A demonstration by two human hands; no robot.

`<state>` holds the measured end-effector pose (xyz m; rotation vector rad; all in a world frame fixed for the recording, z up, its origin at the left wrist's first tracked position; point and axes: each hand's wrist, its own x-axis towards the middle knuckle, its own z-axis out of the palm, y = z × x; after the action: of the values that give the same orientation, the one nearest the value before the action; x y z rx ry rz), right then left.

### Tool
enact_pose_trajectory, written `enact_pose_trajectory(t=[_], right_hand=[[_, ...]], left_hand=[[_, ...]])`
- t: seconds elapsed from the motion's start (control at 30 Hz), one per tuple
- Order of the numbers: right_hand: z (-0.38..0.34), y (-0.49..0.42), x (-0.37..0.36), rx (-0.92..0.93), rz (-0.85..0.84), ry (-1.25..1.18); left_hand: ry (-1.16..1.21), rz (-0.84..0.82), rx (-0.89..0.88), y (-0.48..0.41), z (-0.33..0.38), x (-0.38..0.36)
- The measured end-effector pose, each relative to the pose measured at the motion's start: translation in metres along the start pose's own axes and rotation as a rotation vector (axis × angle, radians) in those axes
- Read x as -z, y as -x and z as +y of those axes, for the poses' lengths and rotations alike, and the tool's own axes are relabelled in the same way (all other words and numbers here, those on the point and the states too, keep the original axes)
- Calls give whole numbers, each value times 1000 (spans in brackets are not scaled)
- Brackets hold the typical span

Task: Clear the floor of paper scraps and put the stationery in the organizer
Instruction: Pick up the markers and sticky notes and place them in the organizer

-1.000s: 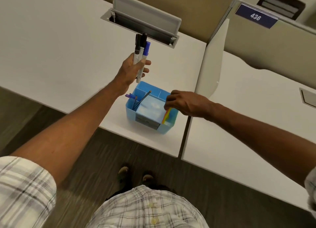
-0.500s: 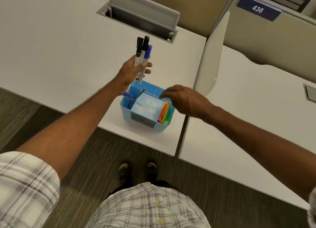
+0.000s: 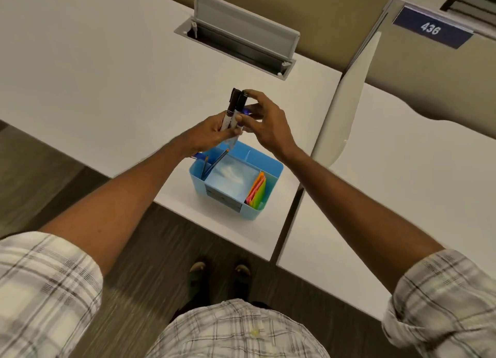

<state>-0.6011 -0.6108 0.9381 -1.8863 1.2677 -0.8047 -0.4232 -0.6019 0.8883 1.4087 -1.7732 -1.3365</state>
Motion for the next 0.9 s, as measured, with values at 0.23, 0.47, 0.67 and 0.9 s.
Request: enact_pose_trajectory(t=[0.23, 0.47, 0.67, 0.9], right_hand=[[16, -2, 1, 19, -17, 77], [23, 0, -10, -84, -68, 86], [25, 3, -20, -116, -87, 134], [26, 9, -30, -114, -47, 166]], left_hand=[[-287, -90, 48, -8, -3, 1], [-467, -129, 67, -16, -10, 5], [-398, -229, 23, -15, -19, 12], [-407, -136, 83, -13, -33, 21]])
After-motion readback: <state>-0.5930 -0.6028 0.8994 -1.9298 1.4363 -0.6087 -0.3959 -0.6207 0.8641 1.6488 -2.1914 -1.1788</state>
